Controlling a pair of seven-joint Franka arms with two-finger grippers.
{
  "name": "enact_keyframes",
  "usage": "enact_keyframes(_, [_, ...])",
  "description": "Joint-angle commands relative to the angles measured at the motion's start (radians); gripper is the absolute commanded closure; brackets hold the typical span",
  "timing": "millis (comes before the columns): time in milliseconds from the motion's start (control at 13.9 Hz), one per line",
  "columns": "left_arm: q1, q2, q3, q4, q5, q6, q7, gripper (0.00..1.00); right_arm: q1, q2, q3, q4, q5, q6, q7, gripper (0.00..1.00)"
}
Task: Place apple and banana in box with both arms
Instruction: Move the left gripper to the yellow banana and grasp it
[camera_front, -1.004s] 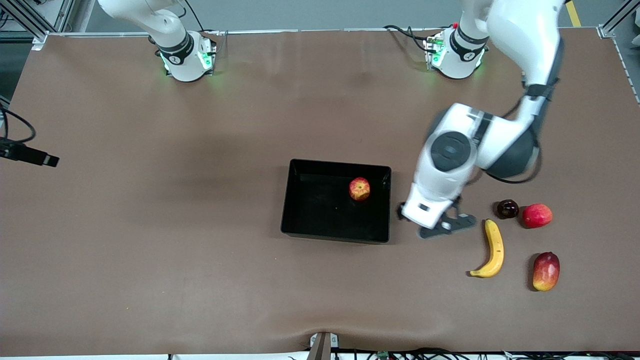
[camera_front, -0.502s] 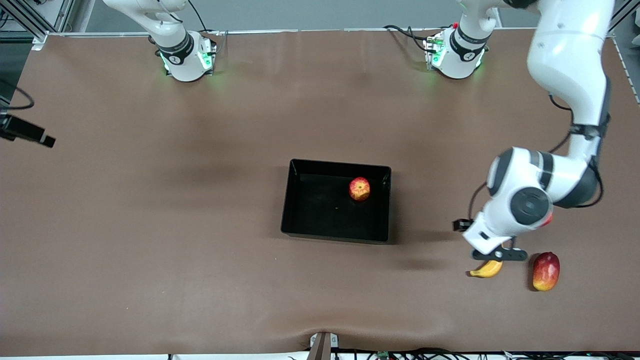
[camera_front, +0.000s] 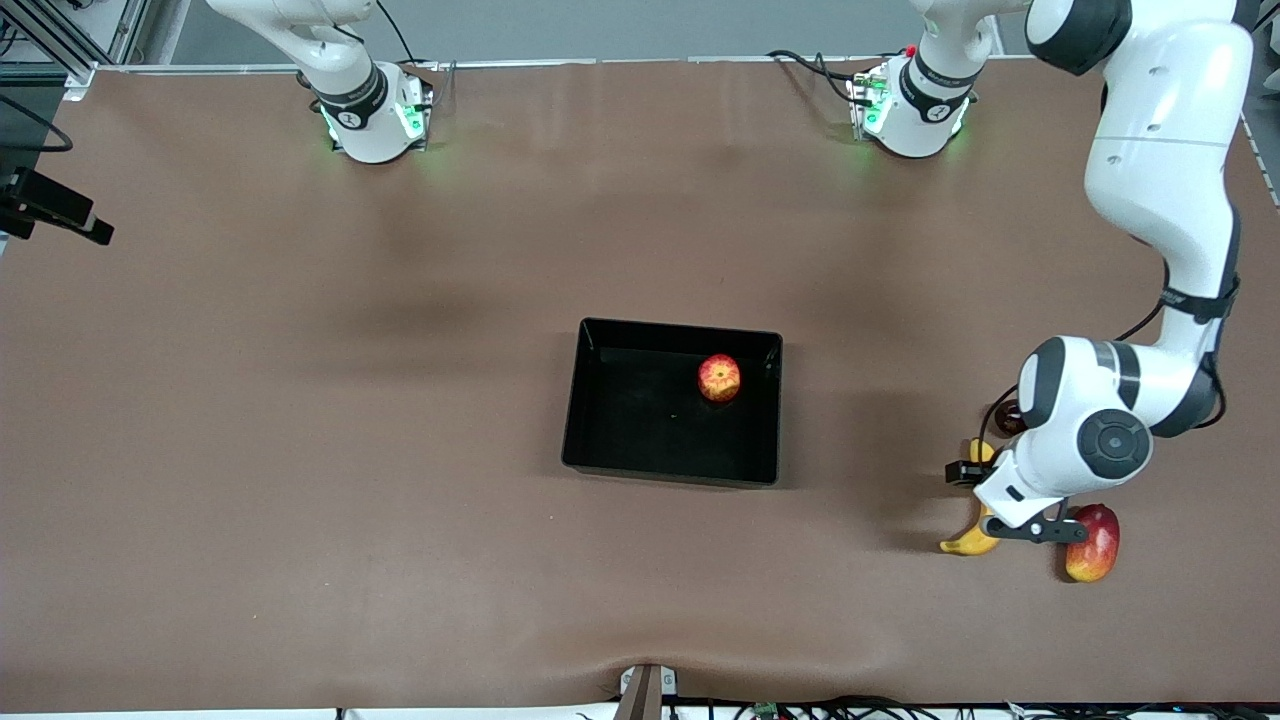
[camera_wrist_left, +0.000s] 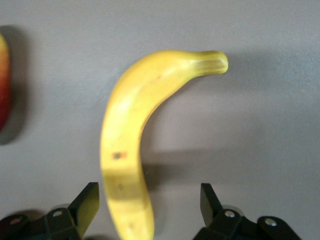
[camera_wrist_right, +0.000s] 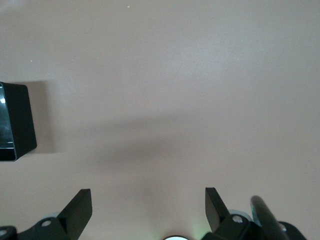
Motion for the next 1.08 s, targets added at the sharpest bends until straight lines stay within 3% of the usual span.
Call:
enact_keyframes(0, [-0.004, 0.027, 0.010, 0.013, 0.011, 0.039, -0.015, 0.37, -0.013, -0.010, 0.024, 0.005, -0.052, 0.020, -0.014, 0.00])
enact_keyframes(143, [-0.004, 0.029, 0.026, 0.013, 0.012, 0.039, -0.011, 0.36, -0.015, 0.022, 0.024, 0.056, -0.056, 0.014, -0.014, 0.00])
enact_keyframes(574, [-0.003, 0.018, 0.030, 0.013, 0.012, 0.038, -0.013, 0.29, -0.010, 0.005, 0.028, 0.036, -0.096, -0.038, -0.008, 0.00])
enact_keyframes(646, [-0.003, 0.024, 0.030, 0.013, 0.011, 0.039, -0.014, 0.34, -0.010, 0.006, 0.028, 0.037, -0.088, -0.026, -0.006, 0.00])
enact_keyframes(717, [-0.003, 0.026, 0.030, 0.013, 0.011, 0.039, -0.013, 0.46, -0.008, 0.007, 0.028, 0.039, -0.083, -0.032, -0.008, 0.00])
enact_keyframes(932, [-0.004, 0.012, 0.030, 0.014, 0.009, 0.038, -0.013, 0.98, -0.010, 0.016, 0.025, 0.036, -0.076, 0.000, -0.011, 0.00])
enact_keyframes(1004, [0.000, -0.003, 0.030, 0.014, 0.011, 0.030, -0.011, 1.00, -0.016, 0.015, 0.022, 0.036, -0.074, 0.000, -0.011, 0.00])
